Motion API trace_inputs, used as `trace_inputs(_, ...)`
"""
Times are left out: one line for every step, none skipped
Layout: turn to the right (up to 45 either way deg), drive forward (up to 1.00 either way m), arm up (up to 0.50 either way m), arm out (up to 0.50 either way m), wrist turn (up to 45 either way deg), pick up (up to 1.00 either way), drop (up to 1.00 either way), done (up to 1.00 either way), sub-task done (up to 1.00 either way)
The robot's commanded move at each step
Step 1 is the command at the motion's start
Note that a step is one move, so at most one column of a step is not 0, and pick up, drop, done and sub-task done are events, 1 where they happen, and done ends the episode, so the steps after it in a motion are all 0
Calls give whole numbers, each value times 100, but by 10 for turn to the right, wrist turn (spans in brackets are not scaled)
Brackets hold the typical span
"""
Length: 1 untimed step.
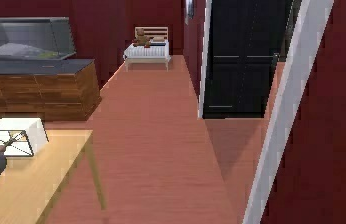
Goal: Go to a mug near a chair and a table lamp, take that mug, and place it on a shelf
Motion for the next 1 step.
trace_inputs(0, 100, 0, 0, 0, 0, 0, 0, 0)
